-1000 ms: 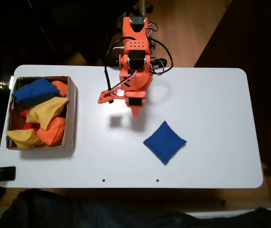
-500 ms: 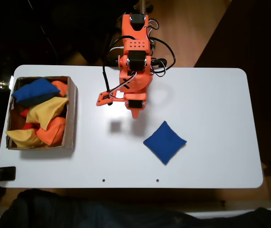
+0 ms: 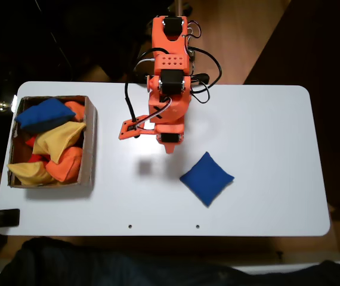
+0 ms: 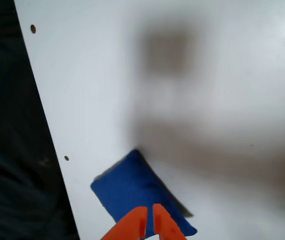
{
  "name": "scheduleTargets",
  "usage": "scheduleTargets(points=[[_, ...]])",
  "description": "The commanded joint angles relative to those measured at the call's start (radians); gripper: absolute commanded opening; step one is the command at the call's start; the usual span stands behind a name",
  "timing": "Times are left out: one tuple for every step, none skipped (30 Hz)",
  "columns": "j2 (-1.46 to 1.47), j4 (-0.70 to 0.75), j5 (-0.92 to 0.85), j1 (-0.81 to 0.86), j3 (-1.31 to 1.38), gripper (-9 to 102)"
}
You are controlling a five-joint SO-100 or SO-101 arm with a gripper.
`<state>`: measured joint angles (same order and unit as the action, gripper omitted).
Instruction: Grasp a bag and put it in the box.
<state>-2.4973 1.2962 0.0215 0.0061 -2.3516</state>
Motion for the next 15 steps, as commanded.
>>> scheduleTargets(points=[[0.028,0.003,0.008,0.000,0.075,0],[0.041,0.005,0.008,0.000,0.089,0],[0.055,0.006,0.008,-0.002,0.101,0],[0.071,0.011,0.008,-0.002,0.117,0],[0.087,0.014,0.008,-0.002,0.133,0],[0.104,0.018,0.008,-0.002,0.149,0],[0.121,0.021,0.008,-0.002,0.164,0],[0.140,0.025,0.008,-0.002,0.179,0],[0.158,0.031,0.006,-0.002,0.196,0],[0.175,0.035,0.005,-0.002,0.212,0],[0.190,0.041,0.005,-0.002,0.229,0],[0.206,0.046,0.003,-0.005,0.245,0],[0.219,0.051,0.003,-0.008,0.261,0],[0.232,0.057,0.003,-0.011,0.278,0],[0.244,0.061,0.003,-0.015,0.295,0]])
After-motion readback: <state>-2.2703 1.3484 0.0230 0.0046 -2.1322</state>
